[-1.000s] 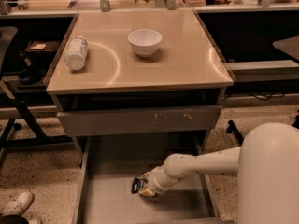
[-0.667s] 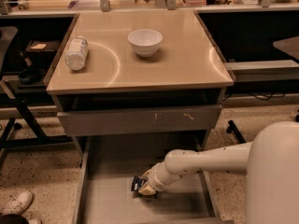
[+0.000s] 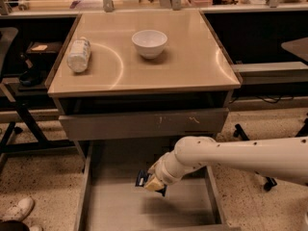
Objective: Pick rxbar blueberry from middle drawer and place on counter
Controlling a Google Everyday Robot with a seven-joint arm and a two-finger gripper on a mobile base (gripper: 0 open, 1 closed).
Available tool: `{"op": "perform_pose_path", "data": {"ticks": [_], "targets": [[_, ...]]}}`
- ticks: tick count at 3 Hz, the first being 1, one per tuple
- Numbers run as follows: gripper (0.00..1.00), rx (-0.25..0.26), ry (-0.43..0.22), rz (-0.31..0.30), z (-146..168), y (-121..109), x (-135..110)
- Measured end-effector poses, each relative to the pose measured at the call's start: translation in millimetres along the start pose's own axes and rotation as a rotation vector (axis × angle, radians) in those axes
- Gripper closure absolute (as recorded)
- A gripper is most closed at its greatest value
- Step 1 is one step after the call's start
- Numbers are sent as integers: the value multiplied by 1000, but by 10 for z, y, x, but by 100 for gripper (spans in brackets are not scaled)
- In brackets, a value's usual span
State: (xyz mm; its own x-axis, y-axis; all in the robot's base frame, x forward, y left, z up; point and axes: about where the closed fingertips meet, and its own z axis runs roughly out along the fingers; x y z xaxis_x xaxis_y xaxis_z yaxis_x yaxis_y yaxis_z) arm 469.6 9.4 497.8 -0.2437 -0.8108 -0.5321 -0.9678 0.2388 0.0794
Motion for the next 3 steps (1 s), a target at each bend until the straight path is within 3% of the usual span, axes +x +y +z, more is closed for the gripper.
{"op": "perform_pose_path", "data": {"ticks": [1,3], "targets": [[100,65,36,-10,-588,-89,-234],[100,84,62,-26,-753,-83,-315]]}}
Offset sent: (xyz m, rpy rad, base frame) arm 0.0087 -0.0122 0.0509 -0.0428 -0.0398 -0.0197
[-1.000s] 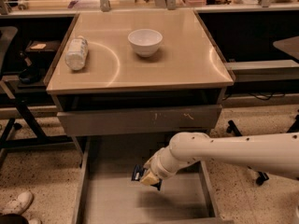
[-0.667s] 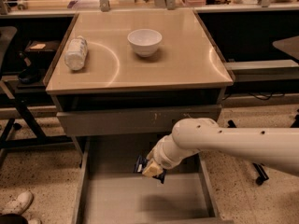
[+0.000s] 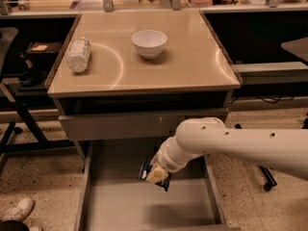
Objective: Pick rxbar blueberry from middle drawer and place on counter
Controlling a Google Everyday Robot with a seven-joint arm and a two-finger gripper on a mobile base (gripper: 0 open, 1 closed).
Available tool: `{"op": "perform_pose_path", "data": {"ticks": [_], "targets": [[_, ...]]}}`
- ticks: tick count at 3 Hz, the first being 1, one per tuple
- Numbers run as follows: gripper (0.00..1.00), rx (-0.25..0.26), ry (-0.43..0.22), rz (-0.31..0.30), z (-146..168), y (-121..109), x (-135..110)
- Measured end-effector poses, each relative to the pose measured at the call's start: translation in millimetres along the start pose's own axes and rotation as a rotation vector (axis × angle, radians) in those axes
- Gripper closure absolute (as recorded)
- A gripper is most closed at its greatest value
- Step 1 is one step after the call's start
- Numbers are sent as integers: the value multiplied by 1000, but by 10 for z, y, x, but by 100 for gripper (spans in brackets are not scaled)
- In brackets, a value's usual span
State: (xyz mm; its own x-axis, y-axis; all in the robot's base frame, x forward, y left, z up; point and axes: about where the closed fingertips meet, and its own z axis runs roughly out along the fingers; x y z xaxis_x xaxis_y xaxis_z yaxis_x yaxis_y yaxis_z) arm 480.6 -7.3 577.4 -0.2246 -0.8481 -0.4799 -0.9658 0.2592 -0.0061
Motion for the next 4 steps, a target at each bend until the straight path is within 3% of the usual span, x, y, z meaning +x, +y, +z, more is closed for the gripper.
{"op": "perform_pose_path", "data": {"ticks": [1,3,4], "targets": [[100,24,26,4,-238,-16,-57],[100,229,131,-27,-1487,-333,-432],[100,326,158,-51,-1964,-568,-562]]}}
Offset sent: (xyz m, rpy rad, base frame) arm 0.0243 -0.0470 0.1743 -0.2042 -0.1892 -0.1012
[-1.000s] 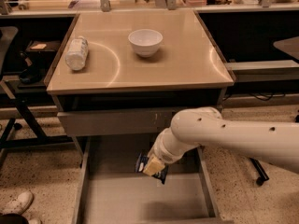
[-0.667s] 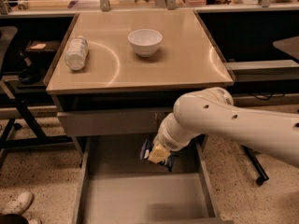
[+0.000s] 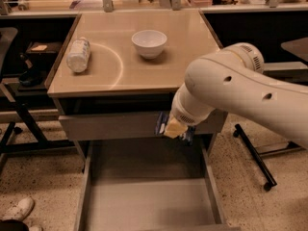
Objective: Pick rxbar blueberry from middle drawer and place on counter
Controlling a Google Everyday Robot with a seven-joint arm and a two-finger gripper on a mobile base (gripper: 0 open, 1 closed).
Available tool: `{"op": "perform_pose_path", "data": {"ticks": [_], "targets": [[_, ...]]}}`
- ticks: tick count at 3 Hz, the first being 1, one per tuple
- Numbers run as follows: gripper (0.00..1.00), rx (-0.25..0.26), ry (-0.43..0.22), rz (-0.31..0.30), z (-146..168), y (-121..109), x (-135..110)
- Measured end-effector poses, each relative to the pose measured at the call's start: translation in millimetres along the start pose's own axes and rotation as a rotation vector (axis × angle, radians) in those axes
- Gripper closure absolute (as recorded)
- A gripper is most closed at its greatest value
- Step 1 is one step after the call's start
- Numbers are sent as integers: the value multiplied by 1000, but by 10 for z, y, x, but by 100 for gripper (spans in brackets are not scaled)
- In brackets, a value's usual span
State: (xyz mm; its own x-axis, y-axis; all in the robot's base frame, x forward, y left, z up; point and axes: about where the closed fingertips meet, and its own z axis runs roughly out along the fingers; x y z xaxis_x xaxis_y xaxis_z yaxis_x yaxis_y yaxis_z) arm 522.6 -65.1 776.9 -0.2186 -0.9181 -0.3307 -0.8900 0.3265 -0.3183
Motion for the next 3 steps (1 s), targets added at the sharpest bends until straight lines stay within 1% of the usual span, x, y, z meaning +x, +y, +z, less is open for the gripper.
{"op": "perform_pose_path", "data": {"ticks": [1,2,3], "targets": [[100,8,1,-3,-30,-34,-5],[100,20,-5,42,-62,-190,88],[100,54,-13,81,-284,-524,209]]}}
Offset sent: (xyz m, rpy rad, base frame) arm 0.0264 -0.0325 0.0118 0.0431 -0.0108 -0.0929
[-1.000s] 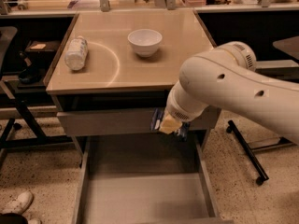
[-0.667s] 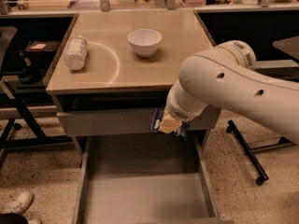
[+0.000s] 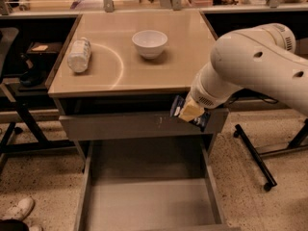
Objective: Pick rxbar blueberry from middle drawer and place on counter
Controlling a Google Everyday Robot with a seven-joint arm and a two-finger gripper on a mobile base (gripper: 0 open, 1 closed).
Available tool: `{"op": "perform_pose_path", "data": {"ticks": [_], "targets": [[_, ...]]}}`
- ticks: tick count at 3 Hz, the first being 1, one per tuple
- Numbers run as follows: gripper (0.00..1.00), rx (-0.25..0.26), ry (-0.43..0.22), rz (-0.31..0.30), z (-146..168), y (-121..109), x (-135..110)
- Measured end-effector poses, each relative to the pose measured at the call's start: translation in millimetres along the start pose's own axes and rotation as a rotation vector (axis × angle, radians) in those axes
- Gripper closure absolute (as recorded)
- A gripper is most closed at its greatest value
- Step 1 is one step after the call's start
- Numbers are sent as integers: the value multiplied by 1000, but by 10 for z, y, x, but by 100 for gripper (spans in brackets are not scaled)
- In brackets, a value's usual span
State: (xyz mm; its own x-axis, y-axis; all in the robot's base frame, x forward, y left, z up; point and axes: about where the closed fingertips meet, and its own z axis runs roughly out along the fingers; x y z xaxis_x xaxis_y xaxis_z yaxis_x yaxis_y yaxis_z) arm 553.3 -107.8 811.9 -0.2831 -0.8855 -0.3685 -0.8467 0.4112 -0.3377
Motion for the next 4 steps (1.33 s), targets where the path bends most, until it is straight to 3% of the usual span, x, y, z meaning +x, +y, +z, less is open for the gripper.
{"op": "perform_pose_path", "data": {"ticks": [2,4], "targets": [[100,92,28,17,-496,-844,-64],[100,87,40,7,-389,-1505,-158]]}}
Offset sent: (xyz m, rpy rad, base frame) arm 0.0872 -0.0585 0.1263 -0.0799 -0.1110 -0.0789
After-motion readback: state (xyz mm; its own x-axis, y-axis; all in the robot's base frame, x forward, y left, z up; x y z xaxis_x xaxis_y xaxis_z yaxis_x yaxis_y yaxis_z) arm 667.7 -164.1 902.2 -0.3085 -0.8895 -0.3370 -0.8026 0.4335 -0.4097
